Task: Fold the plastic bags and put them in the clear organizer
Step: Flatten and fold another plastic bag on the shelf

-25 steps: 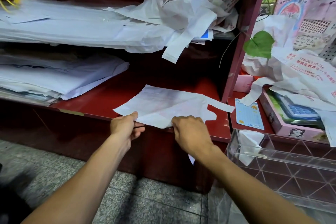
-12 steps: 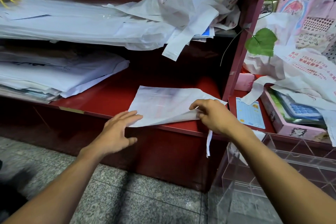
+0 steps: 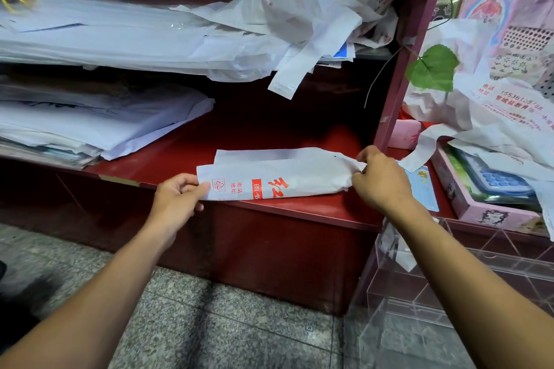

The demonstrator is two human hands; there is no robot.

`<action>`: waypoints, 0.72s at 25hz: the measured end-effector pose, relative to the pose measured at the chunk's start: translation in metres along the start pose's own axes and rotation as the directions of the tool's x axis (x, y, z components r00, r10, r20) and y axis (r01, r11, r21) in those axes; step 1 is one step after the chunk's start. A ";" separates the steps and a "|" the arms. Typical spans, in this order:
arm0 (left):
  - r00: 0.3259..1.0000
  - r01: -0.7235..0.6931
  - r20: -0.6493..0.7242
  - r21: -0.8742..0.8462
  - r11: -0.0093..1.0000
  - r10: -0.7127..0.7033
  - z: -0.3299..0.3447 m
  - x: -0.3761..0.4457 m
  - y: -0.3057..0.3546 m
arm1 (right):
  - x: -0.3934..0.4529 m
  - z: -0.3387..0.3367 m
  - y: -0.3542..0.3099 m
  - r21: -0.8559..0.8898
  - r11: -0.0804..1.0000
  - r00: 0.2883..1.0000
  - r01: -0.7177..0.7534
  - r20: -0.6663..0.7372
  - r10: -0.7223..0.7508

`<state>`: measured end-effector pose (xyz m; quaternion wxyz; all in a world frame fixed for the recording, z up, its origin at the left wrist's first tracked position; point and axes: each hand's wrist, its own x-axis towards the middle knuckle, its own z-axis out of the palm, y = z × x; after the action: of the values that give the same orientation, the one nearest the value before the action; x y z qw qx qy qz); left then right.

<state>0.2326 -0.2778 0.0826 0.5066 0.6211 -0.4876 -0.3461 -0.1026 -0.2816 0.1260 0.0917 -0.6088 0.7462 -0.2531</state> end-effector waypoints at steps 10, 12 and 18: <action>0.999 0.039 -0.021 0.055 0.998 -0.038 0.008 0.001 0.003 | -0.025 0.019 -0.031 -0.496 0.771 0.797 0.399 -0.228 -0.560; 0.995 -0.094 0.003 0.336 0.937 0.098 0.004 0.002 -0.001 | -0.026 0.024 -0.034 -0.345 0.770 0.833 0.537 0.072 -0.549; 0.893 -0.446 0.369 0.654 0.611 0.256 0.002 0.001 -0.013 | -0.029 0.038 -0.017 -0.290 0.812 0.833 0.506 0.408 -0.374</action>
<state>0.2340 -0.2788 0.0694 0.2156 0.6143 -0.7536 -0.0904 -0.0643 -0.2667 0.0970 0.0319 -0.8062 0.5906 -0.0092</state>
